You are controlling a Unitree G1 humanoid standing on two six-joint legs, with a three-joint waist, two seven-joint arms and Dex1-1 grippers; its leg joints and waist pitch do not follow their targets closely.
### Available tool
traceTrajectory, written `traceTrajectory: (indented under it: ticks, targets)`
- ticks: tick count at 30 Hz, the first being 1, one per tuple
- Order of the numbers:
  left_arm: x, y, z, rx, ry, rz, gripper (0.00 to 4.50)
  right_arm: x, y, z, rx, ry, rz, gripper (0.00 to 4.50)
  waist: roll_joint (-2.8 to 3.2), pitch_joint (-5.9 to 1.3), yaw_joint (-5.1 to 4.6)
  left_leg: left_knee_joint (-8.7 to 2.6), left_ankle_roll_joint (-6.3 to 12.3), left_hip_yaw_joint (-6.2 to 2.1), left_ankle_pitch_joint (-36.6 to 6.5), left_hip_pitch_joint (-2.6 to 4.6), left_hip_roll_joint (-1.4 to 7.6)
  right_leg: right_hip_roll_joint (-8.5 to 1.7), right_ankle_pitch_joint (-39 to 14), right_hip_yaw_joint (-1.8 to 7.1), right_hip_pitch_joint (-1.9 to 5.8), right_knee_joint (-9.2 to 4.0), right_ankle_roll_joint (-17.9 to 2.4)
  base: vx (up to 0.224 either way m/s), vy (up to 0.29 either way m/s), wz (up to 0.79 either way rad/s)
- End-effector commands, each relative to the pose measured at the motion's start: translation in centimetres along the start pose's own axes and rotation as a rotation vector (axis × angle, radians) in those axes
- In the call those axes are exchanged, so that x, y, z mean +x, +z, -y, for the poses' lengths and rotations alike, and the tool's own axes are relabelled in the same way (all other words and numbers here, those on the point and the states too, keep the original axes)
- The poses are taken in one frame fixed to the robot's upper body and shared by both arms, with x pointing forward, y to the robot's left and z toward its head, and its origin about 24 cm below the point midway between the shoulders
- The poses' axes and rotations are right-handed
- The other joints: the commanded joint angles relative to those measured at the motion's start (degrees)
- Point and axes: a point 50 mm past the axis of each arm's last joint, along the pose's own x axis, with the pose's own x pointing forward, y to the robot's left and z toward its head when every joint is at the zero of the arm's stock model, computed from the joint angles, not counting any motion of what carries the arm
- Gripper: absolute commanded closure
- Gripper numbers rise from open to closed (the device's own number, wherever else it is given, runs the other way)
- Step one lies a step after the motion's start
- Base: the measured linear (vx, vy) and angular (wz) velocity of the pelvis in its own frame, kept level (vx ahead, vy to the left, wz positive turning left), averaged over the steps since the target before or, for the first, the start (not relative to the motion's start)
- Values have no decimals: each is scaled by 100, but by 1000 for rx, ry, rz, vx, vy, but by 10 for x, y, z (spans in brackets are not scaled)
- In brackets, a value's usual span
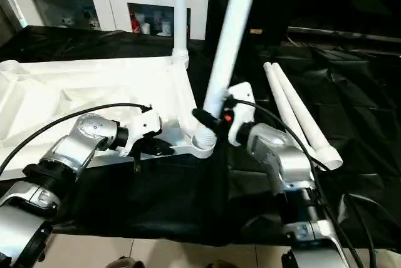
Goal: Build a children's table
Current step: Insert table leg to table base
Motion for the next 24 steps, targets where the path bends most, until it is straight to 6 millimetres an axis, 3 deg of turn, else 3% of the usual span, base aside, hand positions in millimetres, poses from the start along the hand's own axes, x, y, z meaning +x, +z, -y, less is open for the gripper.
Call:
traceTrajectory:
  ticks: [1,2,3,4,6,12,17,24]
  targets:
    - [1,-5,0,-13,-7,-45,450,1,-7,1,3,2,-64,261,-12,-300,-4,-458,-177,-190,-2189,157,309,-418,-2472,247,133,-555,-866,0,0,0]
    - [1,-5,0,-16,-6,-45,450,2,-7,1,2,4,-69,261,-53,-300,-16,-461,-167,-187,-2170,148,310,-413,-2455,245,136,-554,-864,0,0,0]
    - [1,-5,0,-18,-6,-45,450,2,-6,2,1,6,-70,261,-36,-302,-9,-457,-164,-190,-2158,153,311,-422,-2446,248,137,-547,-871,0,0,0]
    - [1,-5,0,-25,-6,-42,450,2,-6,1,1,14,-77,261,-66,-298,-17,-456,-150,-181,-2165,152,313,-417,-2448,249,130,-557,-868,0,0,0]
    - [0,-6,0,-27,-3,-43,450,3,-6,1,-1,25,-88,261,-44,-293,-14,-460,-159,-193,-2184,156,315,-423,-2512,246,127,-556,-856,0,0,0]
    - [-1,-8,0,-27,8,-50,450,4,-9,-1,2,57,-137,261,-87,-288,-26,-458,-180,-189,-2217,159,320,-430,-2551,252,118,-567,-848,0,0,0]
    - [0,-8,1,-28,0,-50,450,4,-9,0,-3,52,-132,261,-89,-283,-22,-455,-176,-191,-2204,158,318,-437,-2642,253,113,-573,-814,0,0,0]
    - [0,-7,2,-24,-2,-47,450,1,-13,7,141,36,-34,261,-89,-281,-34,-458,-209,-207,-2333,170,325,-446,-2743,247,101,-588,-826,0,0,0]
